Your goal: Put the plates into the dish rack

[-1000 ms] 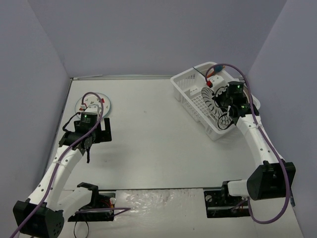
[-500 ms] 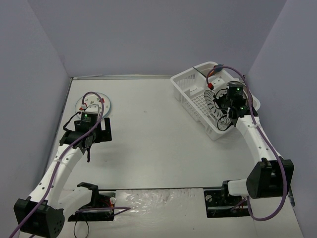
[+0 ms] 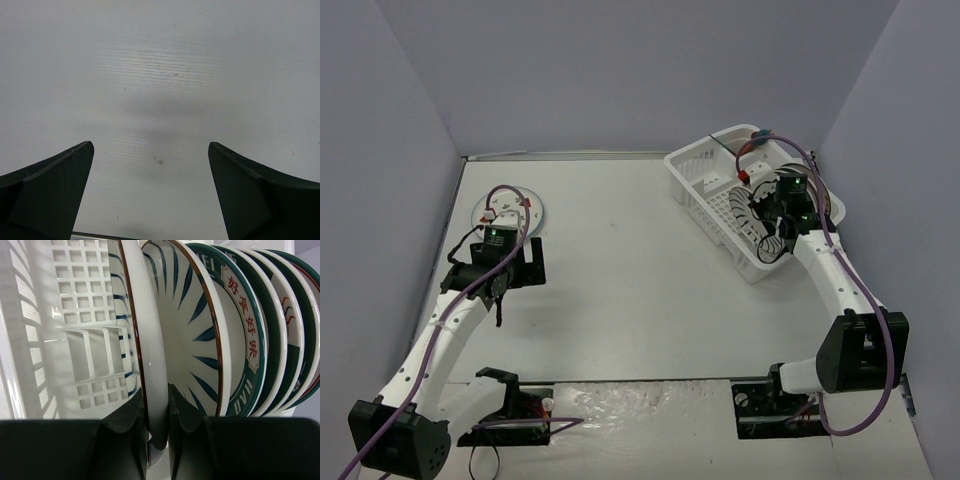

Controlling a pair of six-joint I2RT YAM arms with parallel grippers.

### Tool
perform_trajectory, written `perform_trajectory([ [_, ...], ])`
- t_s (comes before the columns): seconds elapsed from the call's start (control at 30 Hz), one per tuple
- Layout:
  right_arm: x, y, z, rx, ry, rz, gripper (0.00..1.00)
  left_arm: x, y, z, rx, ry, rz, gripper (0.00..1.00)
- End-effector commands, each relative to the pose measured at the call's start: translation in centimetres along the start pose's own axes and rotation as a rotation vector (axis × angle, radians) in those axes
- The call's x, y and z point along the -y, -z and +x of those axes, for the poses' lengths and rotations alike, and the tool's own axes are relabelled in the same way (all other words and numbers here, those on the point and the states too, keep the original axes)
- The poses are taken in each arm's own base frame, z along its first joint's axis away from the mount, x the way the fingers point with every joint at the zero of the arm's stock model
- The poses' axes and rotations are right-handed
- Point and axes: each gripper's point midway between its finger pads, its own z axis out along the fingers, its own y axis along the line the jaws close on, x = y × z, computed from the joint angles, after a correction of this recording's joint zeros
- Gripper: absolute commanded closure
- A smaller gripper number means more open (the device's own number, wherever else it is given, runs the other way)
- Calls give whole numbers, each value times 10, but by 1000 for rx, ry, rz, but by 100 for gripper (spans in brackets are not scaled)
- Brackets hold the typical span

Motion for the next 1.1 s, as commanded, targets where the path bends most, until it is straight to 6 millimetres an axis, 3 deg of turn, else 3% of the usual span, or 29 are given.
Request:
perform_trajectory([
  [0.0, 34, 9, -49, 188, -35, 118, 100, -1, 1, -19, 61, 10, -4, 3],
  [0.23, 33, 7, -49, 199, -91, 95, 99, -2, 1, -19, 60, 11, -6, 3],
  [0.47, 32, 13, -46, 204, -122, 102, 82, -1, 1, -19, 59, 13, 0, 3],
  [0.77, 38, 23, -48, 214, -153, 135, 72, 0, 2, -19, 61, 16, 4, 3],
  [0.9, 38, 37, -60, 270, -169, 125, 58, 0, 4, -20, 68, 17, 7, 3],
  [0.97, 41, 51, -70, 314, -178, 130, 47, 0, 4, -20, 68, 20, 7, 3],
  [1.07, 43, 72, -81, 376, -188, 138, 38, 1, 4, -20, 68, 26, 13, 3],
])
